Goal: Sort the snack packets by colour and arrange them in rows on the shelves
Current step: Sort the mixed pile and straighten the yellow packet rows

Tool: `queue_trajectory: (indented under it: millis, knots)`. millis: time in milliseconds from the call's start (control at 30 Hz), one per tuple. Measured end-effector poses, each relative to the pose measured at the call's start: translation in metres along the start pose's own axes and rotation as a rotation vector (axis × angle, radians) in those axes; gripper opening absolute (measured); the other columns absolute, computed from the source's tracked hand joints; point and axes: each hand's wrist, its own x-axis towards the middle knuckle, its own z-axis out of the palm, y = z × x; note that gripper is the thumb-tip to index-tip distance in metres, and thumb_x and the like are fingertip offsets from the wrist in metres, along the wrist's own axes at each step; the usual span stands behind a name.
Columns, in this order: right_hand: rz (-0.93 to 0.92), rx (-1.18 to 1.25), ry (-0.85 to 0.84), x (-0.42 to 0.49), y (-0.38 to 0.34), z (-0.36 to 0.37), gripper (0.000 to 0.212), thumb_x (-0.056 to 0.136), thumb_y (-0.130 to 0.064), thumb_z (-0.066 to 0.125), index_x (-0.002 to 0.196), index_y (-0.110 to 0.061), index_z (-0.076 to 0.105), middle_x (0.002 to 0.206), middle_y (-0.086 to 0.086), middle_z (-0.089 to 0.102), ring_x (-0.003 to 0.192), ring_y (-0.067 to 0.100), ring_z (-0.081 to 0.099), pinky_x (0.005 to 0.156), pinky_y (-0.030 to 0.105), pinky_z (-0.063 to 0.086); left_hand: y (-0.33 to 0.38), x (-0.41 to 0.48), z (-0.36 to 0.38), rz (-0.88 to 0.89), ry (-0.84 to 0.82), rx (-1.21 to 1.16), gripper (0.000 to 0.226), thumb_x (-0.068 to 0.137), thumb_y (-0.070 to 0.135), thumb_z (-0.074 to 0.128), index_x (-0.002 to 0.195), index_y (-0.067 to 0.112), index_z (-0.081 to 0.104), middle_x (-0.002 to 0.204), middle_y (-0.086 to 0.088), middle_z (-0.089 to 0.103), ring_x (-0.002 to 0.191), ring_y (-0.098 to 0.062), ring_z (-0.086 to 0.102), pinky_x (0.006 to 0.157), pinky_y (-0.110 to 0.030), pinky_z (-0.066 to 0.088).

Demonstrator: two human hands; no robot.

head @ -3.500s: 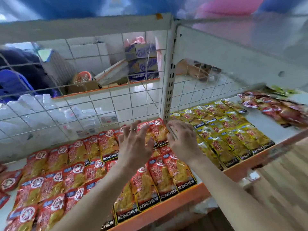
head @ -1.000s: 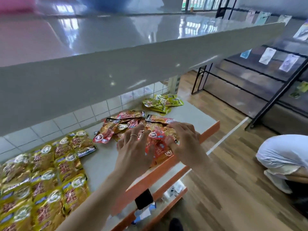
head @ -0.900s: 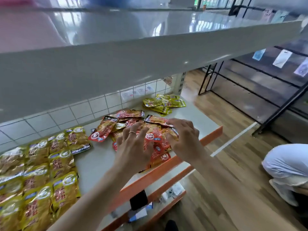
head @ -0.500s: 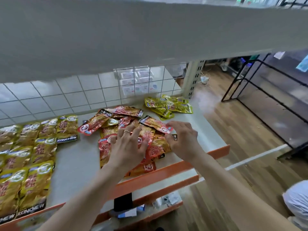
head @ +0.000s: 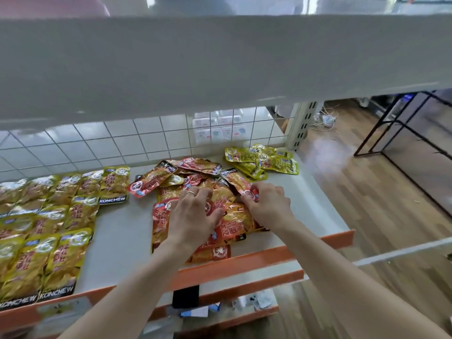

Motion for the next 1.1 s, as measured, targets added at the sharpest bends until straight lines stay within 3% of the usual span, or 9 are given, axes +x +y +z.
queue_trajectory:
  millis: [100,333,400,500,600,700,867,1000,1100]
  knots:
    - [0.059,0.034,-0.032,0.008,-0.003,0.001,0.054,0.086,-0.054,0.066,0.129,-0.022,0.054,0.126,0.005,0.057,0.124,0.029,0.044,0.099,0.044,0.041,-0.001,-0.003,0.000,0.025,0.068,-0.120,0.052,0.083,0.033,0.079,0.128,0.015,0.060,0.120,-0.006,0.062,0.106,-0.025,0.062,0.095,-0.040,0.050]
    - [0.231,0.065,-0.220,0.034,-0.006,-0.004,0.045,0.075,-0.036,0.078,0.109,-0.019,0.052,0.121,0.009,0.051,0.117,0.028,0.040,0.095,0.039,0.041,-0.007,-0.008,-0.022,-0.072,0.207,-0.443,0.050,0.079,0.008,0.082,0.123,0.018,0.061,0.097,0.012,0.062,0.080,0.000,0.060,0.070,0.001,0.045]
    - [0.262,0.055,-0.235,0.036,-0.009,-0.007,0.051,0.075,-0.031,0.080,0.115,-0.017,0.053,0.127,0.012,0.045,0.122,0.029,0.037,0.095,0.037,0.039,-0.012,-0.008,-0.028,-0.156,0.227,-0.543,0.047,0.080,0.010,0.082,0.120,0.022,0.060,0.093,0.014,0.060,0.081,0.004,0.059,0.070,-0.003,0.049]
    - [0.286,0.183,-0.226,0.033,-0.010,-0.011,0.065,0.072,-0.022,0.085,0.123,-0.017,0.044,0.125,0.011,0.043,0.123,0.030,0.037,0.096,0.037,0.041,-0.023,-0.005,-0.032,-0.339,0.212,-0.770,0.042,0.080,0.013,0.082,0.115,0.021,0.061,0.100,0.002,0.067,0.090,-0.013,0.068,0.079,-0.026,0.059]
    - [0.249,0.392,-0.183,0.025,-0.010,-0.012,0.058,0.070,-0.005,0.082,0.111,-0.017,0.041,0.111,0.009,0.053,0.105,0.026,0.052,0.074,0.036,0.052,-0.029,-0.005,-0.035,-0.455,0.191,-1.014,0.030,0.081,0.010,0.080,0.102,0.024,0.063,0.102,-0.008,0.071,0.094,-0.026,0.071,0.086,-0.047,0.060]
    - [0.165,0.490,-0.112,0.016,-0.012,-0.015,0.050,0.072,-0.002,0.079,0.106,-0.017,0.045,0.103,0.006,0.056,0.090,0.020,0.057,0.057,0.027,0.045,-0.029,-0.008,-0.041,-0.505,0.193,-1.174,0.024,0.085,0.007,0.076,0.104,0.016,0.066,0.104,-0.013,0.072,0.094,-0.028,0.072,0.085,-0.045,0.059]
    - [0.057,0.654,0.019,0.004,-0.016,-0.018,0.043,0.074,-0.006,0.081,0.109,-0.015,0.057,0.093,0.003,0.066,0.083,0.017,0.065,0.072,0.036,0.058,-0.027,-0.008,-0.052,-0.564,0.212,-1.468,0.018,0.089,0.001,0.067,0.102,0.014,0.065,0.078,0.003,0.074,0.072,-0.010,0.073,0.056,-0.026,0.057]
    - [-0.013,0.873,0.044,-0.003,-0.022,-0.032,0.030,0.079,-0.006,0.079,0.105,-0.009,0.065,0.090,0.001,0.069,0.079,0.013,0.064,0.072,0.026,0.052,-0.028,-0.007,-0.063,-0.577,0.187,-1.599,0.028,0.088,0.008,0.069,0.115,0.016,0.064,0.101,-0.005,0.072,0.100,-0.026,0.067,0.086,-0.048,0.056]
    - [-0.012,1.052,0.023,-0.008,-0.026,-0.043,0.022,0.083,-0.005,0.075,0.103,-0.007,0.067,0.087,0.001,0.068,0.075,0.011,0.061,0.067,0.023,0.050,-0.024,-0.006,-0.070,-0.569,0.177,-1.674,0.033,0.089,0.011,0.069,0.120,0.019,0.061,0.098,-0.004,0.075,0.094,-0.025,0.071,0.080,-0.048,0.060]
